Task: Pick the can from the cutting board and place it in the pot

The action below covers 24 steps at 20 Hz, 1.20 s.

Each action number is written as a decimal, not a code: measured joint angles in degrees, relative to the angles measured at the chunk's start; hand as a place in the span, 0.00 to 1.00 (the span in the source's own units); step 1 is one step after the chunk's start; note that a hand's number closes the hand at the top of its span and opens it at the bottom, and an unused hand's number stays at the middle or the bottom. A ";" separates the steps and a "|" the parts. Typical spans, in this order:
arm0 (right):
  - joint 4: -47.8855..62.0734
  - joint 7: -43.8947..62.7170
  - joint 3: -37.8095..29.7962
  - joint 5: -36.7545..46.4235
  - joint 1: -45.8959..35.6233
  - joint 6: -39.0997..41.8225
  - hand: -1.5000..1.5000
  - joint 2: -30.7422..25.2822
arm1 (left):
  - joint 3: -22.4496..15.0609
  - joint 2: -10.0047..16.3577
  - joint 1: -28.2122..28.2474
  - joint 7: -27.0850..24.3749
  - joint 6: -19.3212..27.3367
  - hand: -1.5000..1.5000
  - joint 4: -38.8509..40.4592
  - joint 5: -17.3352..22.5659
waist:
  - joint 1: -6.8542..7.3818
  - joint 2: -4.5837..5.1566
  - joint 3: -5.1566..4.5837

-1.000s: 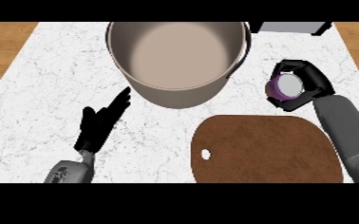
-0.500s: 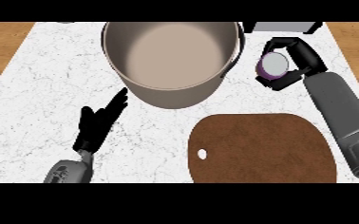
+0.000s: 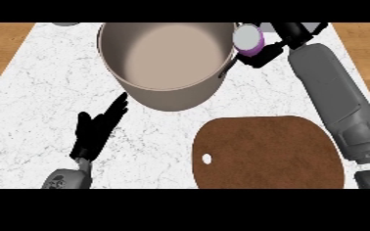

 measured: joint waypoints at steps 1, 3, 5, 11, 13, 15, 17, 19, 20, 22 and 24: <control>-0.24 1.24 0.66 0.82 -0.82 -0.35 1.00 0.72 | 0.25 0.24 -0.48 0.36 -0.13 0.50 0.06 0.00 | 0.02 0.01 -0.01; -0.07 4.06 1.58 2.23 -3.18 -0.38 1.00 1.63 | 0.06 0.10 0.27 0.32 0.10 0.50 -0.77 -0.35 | 0.22 0.05 0.00; 0.84 6.84 2.68 3.94 -5.66 -1.10 1.00 3.24 | 0.32 0.03 0.42 1.00 0.27 0.50 -0.91 -0.26 | 0.47 0.14 0.00; 4.10 12.52 6.02 9.23 -10.81 -4.55 1.00 8.94 | 0.99 0.09 -0.02 1.12 -0.18 0.50 -0.10 -0.14 | 0.87 0.35 -0.01; 5.99 14.13 7.21 11.33 -12.73 -6.33 1.00 10.63 | 0.64 -0.04 -0.13 0.79 -0.32 0.50 -0.37 -0.44 | 1.32 0.51 -0.01; 7.32 15.76 9.35 14.35 -14.12 -8.45 1.00 11.72 | 0.41 -0.10 -0.65 0.95 -0.54 0.50 -0.29 -0.61 | 1.51 0.41 -0.03; 8.56 17.36 11.78 17.69 -15.39 -10.19 1.00 12.08 | 0.41 -0.11 -0.87 1.54 -0.55 0.50 -0.23 -0.65 | 1.71 0.19 -0.04; 9.58 19.57 14.27 20.90 -16.48 -11.26 1.00 12.95 | 0.31 -0.17 -0.84 2.10 -0.47 0.50 -0.39 -0.77 | 1.66 -0.22 -0.03; 10.43 20.70 15.19 22.18 -17.49 -11.02 1.00 13.31 | 0.08 -0.39 -0.85 1.77 -0.55 0.50 -0.24 -0.87 | 1.73 -0.26 -0.01; 11.89 23.31 16.70 23.52 -18.45 -9.39 1.00 14.01 | -0.53 -1.00 -0.99 1.98 -0.14 0.50 -0.20 -1.41 | 2.05 -0.54 0.00; 13.76 25.68 17.69 24.32 -19.63 -6.03 1.00 14.37 | -0.90 -1.32 -1.26 1.87 -0.17 0.50 0.06 -1.65 | 2.46 -0.67 -0.02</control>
